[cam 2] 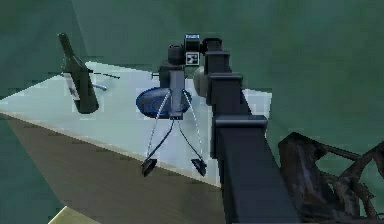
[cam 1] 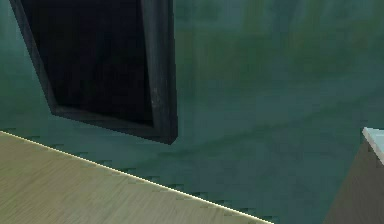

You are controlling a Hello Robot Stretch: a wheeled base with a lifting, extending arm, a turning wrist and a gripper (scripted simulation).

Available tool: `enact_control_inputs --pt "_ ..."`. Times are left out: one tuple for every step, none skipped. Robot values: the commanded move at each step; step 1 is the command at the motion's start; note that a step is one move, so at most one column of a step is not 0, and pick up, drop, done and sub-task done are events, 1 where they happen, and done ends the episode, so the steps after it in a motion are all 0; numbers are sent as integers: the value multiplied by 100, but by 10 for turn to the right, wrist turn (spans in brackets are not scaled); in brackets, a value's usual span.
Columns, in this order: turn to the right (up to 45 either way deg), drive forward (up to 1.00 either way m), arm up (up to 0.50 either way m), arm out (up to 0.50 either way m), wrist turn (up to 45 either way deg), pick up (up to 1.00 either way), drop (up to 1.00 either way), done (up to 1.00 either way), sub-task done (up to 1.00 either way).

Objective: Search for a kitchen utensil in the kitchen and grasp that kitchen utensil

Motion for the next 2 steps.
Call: enact_control_inputs --pt "0 0 0 0 450 0 0 0 0" --pt "0 0 0 0 450 0 0 0 0"
